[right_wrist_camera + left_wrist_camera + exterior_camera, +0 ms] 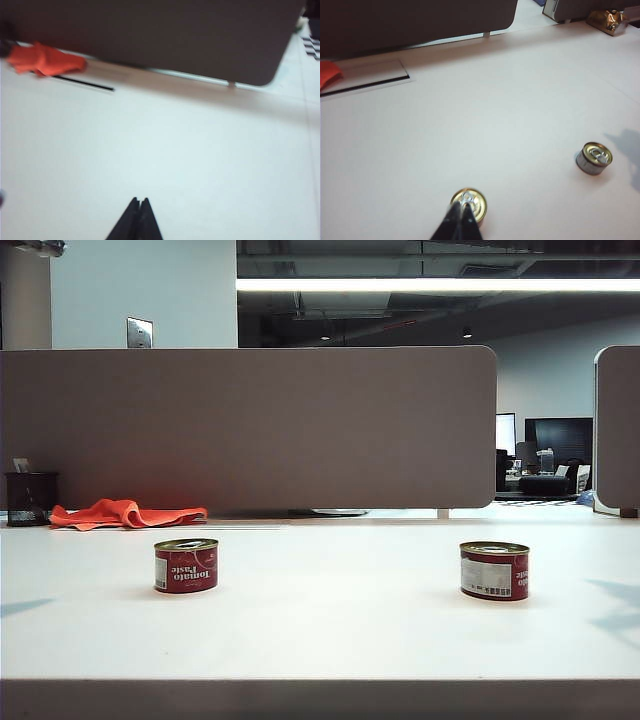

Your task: Stack a can of tomatoes on the right onto the can of tomatoes on the left.

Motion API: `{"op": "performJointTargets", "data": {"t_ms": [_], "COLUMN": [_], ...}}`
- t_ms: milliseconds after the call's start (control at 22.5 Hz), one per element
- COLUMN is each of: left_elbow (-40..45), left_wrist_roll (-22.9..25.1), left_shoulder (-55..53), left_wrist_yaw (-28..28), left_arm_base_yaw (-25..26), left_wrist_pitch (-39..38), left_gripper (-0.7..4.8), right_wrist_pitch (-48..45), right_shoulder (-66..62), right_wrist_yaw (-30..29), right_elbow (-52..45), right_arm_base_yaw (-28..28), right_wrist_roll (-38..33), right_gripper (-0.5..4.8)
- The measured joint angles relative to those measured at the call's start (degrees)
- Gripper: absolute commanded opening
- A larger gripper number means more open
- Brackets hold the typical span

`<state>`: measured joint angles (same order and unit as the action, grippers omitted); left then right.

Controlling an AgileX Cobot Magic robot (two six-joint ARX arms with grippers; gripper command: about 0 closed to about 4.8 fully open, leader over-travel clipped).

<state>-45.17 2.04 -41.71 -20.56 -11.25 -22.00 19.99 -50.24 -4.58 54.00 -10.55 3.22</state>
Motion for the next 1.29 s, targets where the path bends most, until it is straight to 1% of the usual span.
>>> {"op": "performJointTargets", "data": {"t_ms": [44, 133, 355, 444, 488, 665, 710, 754, 887, 1020, 1153, 1198, 1286], "left_elbow": [-1.51, -3.74, -6.38, -6.40, -6.40, -6.40, -6.40, -6.43, -6.43, -6.43, -6.43, -6.43, -6.43], "left_wrist_roll": [-0.13, -0.13, -0.26, -0.44, -0.55, -0.59, -0.61, -0.79, -2.03, -2.60, -2.95, -2.97, -2.97], "left_shoulder": [-0.79, -1.79, -3.15, -3.43, -3.54, -4.24, -4.44, -4.57, -4.63, -4.74, -4.79, -4.79, -4.79], "left_wrist_yaw": [1.20, 2.69, 2.80, 2.56, 2.43, 1.40, 0.96, 0.31, -1.97, -2.89, -3.67, -3.91, -3.91], "left_arm_base_yaw": [0.02, -0.35, -0.76, -0.92, -0.94, -1.66, -1.66, -1.64, -1.64, -1.70, -1.70, -1.70, -1.70], "left_wrist_pitch": [-1.46, -2.34, -2.64, -2.93, -3.13, -4.46, -4.52, -4.68, -5.01, -5.29, -5.31, -5.55, -6.10], "left_gripper": [-0.05, -0.05, -0.05, -0.05, -0.05, -0.05, -0.05, -0.05, -0.05, -0.05, -0.05, -0.05, -0.05], "right_wrist_pitch": [2.38, 6.34, 11.10, 12.11, 12.13, 12.22, 12.48, 12.63, 12.63, 12.70, 13.57, 14.25, 14.80], "right_shoulder": [-2.01, -6.45, -12.55, -15.45, -16.17, -20.50, -21.57, -22.32, -24.83, -27.69, -30.08, -31.65, -34.38], "right_wrist_yaw": [2.71, 5.60, 8.13, 9.75, 10.25, 10.60, 10.58, 10.58, 9.73, 6.91, 3.96, 3.56, 3.52], "right_elbow": [2.36, 6.49, 9.68, 10.60, 10.62, 10.84, 10.84, 10.80, 10.84, 10.86, 10.86, 10.86, 10.86], "right_arm_base_yaw": [-1.55, -3.87, -6.05, -8.04, -8.66, -9.99, -10.01, -10.01, -9.97, -9.99, -10.01, -10.01, -10.01], "right_wrist_roll": [0.07, 0.11, -0.04, -0.13, -0.15, -0.15, -0.15, -0.15, -1.01, -2.95, -7.78, -10.71, -12.07], "right_gripper": [-0.05, -0.04, -0.04, -0.03, 0.44, 4.21, 4.65, 4.79, 4.79, 4.79, 4.79, 4.79, 4.79]}}
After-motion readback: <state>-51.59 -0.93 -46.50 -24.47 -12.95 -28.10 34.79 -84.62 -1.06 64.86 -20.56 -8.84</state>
